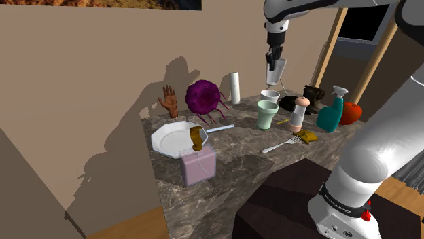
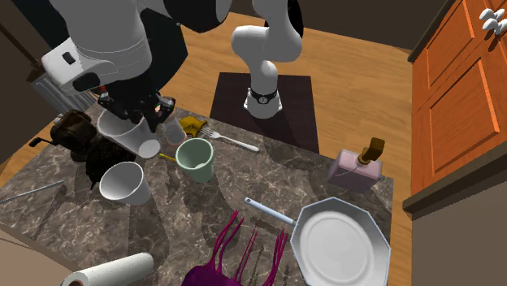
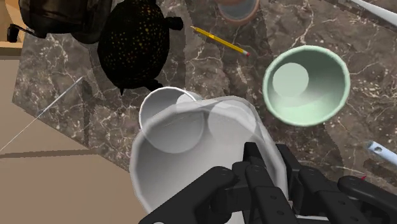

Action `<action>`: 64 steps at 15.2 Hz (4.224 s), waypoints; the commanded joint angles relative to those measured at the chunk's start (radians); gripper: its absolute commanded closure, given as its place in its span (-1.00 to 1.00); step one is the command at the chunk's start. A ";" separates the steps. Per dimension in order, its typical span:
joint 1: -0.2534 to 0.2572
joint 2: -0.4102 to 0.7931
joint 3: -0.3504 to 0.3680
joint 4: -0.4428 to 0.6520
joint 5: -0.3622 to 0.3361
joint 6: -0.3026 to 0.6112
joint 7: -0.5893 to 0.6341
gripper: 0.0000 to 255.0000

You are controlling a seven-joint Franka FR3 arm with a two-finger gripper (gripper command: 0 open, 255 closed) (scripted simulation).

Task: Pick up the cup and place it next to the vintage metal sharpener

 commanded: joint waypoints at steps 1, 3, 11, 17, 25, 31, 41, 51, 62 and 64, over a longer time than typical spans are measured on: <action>-0.015 0.058 -0.028 0.055 0.011 0.010 -0.046 1.00; -0.033 0.116 -0.054 0.117 0.028 0.012 -0.094 1.00; -0.135 0.392 -0.133 0.443 0.138 -0.024 -0.287 1.00; -0.277 0.674 -0.149 0.840 0.253 -0.139 -0.411 1.00; -0.344 0.802 -0.139 0.976 0.293 -0.145 -0.442 1.00; -0.318 0.762 -0.142 0.826 0.281 -0.037 -0.435 1.00; -0.295 0.742 -0.142 0.657 0.275 0.110 -0.425 1.00; -0.286 0.755 -0.137 0.541 0.278 0.237 -0.419 1.00; -0.285 0.784 -0.130 0.472 0.286 0.333 -0.415 1.00; -0.285 0.784 -0.130 0.472 0.286 0.333 -0.415 1.00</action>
